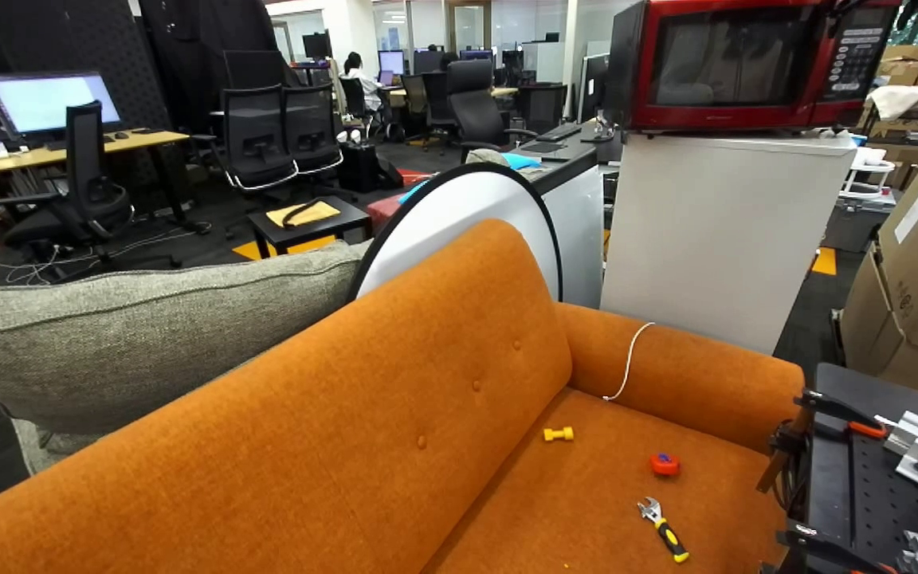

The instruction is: Close the microwave

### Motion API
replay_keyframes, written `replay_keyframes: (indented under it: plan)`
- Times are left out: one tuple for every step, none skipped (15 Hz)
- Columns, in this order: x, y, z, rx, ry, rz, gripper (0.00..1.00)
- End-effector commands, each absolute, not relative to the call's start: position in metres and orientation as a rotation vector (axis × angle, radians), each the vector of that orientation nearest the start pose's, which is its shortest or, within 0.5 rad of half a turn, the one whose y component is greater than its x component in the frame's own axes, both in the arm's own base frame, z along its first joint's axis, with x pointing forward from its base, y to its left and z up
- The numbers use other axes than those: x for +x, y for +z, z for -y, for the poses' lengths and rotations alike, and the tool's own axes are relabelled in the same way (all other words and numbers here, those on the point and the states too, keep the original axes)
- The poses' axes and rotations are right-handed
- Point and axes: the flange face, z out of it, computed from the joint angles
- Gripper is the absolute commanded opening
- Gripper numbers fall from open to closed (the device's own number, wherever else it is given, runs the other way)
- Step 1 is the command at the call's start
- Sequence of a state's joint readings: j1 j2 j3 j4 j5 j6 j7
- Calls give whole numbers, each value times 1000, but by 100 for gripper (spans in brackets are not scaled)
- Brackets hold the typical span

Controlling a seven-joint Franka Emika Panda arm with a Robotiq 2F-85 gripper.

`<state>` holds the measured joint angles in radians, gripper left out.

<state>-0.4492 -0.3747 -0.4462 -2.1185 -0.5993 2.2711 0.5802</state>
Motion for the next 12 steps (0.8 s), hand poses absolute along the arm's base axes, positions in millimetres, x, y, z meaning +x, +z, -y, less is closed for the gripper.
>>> replay_keyframes:
  plan:
    - [254, 604, 374, -3031, -761, -1708, 100]
    - [251, 603, 363, -3070, -739, -1633, 100]
    - [247, 600, 353, -3103, -699, -1560, 100]
    - [245, 597, 344, -3130, -639, -1517, 100]
    - [251, 601, 356, -3079, -701, -1617, 100]
    - [248, 599, 348, -3100, -673, -1576, 100]
    - [246, 599, 344, -3111, -671, -1555, 100]
    - [245, 599, 343, -3115, -671, -1545, 100]
    - [245, 598, 343, -3119, -668, -1541, 100]
    - [245, 598, 343, -3120, -666, -1540, 100]
    - [245, 598, 343, -3120, -666, -1539, 100]
    - [245, 598, 343, -3120, -666, -1539, 100]
